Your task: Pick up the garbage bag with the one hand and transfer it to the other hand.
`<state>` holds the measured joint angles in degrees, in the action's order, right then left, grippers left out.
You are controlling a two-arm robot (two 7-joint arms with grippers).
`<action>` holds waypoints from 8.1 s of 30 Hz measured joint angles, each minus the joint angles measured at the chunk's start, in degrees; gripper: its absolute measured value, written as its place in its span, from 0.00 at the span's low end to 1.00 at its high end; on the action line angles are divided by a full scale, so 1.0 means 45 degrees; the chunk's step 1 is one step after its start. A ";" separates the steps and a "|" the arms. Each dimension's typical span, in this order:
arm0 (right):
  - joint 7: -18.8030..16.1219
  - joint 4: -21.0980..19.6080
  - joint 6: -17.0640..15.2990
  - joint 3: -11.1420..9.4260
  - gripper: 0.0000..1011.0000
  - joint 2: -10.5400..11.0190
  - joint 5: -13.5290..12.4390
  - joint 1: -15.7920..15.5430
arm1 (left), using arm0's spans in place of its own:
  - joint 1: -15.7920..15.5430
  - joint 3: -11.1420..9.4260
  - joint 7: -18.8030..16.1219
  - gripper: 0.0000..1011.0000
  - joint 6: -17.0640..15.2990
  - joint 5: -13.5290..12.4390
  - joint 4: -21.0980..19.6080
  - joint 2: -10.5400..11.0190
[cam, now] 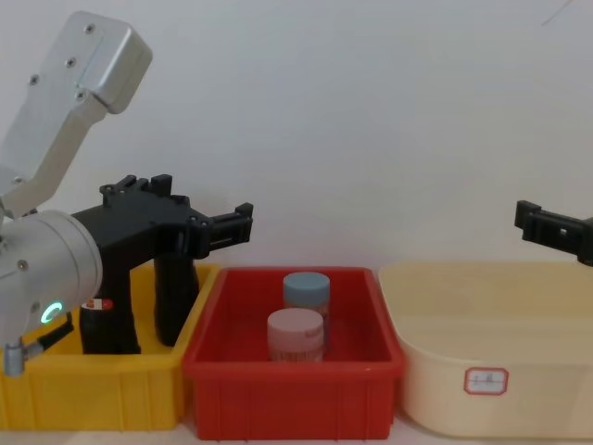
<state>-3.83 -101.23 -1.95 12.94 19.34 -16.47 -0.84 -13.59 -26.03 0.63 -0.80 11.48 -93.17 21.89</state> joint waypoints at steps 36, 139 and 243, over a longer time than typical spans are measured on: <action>0.0000 0.0000 0.0000 0.0000 0.99 0.0000 0.0000 0.0001 | 0.0911 0.0903 0.1190 0.99 -0.0324 0.1016 -0.0807 0.1014; 0.0000 0.0001 0.0000 0.0000 0.99 0.0000 0.0000 0.0000 | -0.1495 0.2197 0.3354 0.99 -0.1435 0.1202 0.3778 0.0159; -0.7507 -0.1801 -0.1196 0.1506 0.99 0.3963 -0.1643 0.1457 | -0.2650 0.1966 1.0868 0.46 -0.4438 0.6171 0.0156 0.1374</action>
<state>-37.61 -109.33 -7.33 19.72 37.17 -23.86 5.72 -25.51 -17.18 49.54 -20.77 39.25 -92.47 28.08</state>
